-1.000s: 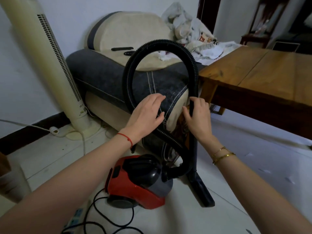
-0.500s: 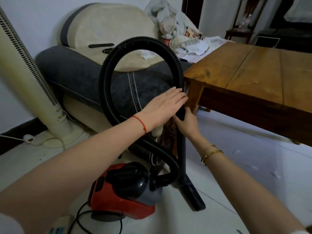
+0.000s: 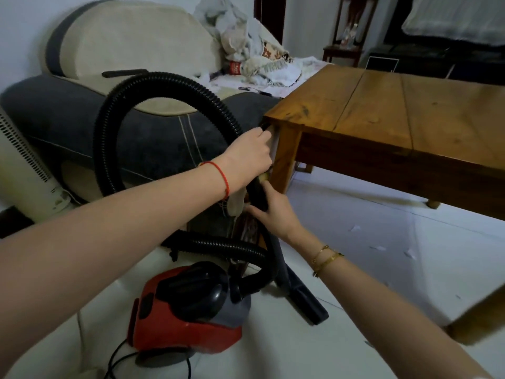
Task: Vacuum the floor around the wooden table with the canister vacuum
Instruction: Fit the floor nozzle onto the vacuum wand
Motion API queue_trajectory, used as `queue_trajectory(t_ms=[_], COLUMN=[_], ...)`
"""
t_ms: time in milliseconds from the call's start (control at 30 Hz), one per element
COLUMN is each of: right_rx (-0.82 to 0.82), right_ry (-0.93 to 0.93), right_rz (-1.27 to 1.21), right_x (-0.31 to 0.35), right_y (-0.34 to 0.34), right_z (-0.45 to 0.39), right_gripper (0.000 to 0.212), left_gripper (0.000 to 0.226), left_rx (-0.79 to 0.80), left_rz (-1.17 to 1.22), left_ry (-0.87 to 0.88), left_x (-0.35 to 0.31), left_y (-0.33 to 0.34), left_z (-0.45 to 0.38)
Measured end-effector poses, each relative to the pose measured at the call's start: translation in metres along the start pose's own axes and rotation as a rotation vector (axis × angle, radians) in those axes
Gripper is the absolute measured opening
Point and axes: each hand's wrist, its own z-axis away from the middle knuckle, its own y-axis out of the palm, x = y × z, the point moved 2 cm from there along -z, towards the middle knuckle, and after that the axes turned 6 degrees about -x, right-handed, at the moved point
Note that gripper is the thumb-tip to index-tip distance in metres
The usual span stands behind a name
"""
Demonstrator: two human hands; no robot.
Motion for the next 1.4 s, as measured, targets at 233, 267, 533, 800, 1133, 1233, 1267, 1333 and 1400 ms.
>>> queue_trajectory(t_ms=[233, 267, 533, 800, 1133, 1233, 1267, 1333, 1400], right_rx=[0.114, 0.112, 0.243, 0.338, 0.392, 0.399, 0.401, 0.406, 0.417], right_ry=[-0.030, -0.034, 0.016, -0.169, -0.350, -0.386, -0.394, -0.400, -0.402], right_rz=[0.085, 0.081, -0.062, -0.166, -0.098, -0.088, -0.090, -0.097, -0.102], right_x=[-0.008, -0.011, -0.058, -0.107, -0.156, -0.171, -0.175, -0.181, -0.186], right_y=[0.009, 0.010, 0.027, 0.037, 0.040, 0.037, 0.036, 0.032, 0.028], right_z=[0.029, 0.032, 0.048, 0.041, 0.029, 0.033, 0.034, 0.034, 0.033], right_gripper=[0.031, 0.028, 0.021, 0.019, 0.014, 0.012, 0.012, 0.013, 0.015], left_gripper=[0.027, 0.028, 0.023, 0.020, 0.036, 0.042, 0.046, 0.048, 0.047], left_rx=[0.243, 0.268, 0.300, 0.462, 0.827, 0.957, 0.980, 0.960, 0.921], left_rz=[0.127, 0.151, 0.312, 0.403, 0.604, 0.870, 0.953, 1.032, 0.969], left_ry=[-0.001, -0.018, -0.134, -0.375, -0.440, -0.379, -0.364, -0.367, -0.402], left_x=[-0.022, -0.026, -0.076, -0.126, -0.159, -0.157, -0.155, -0.153, -0.149], left_y=[-0.009, -0.010, 0.006, 0.028, 0.042, 0.041, 0.041, 0.037, 0.029], left_z=[0.018, 0.021, 0.037, 0.022, -0.010, -0.013, -0.011, -0.009, -0.007])
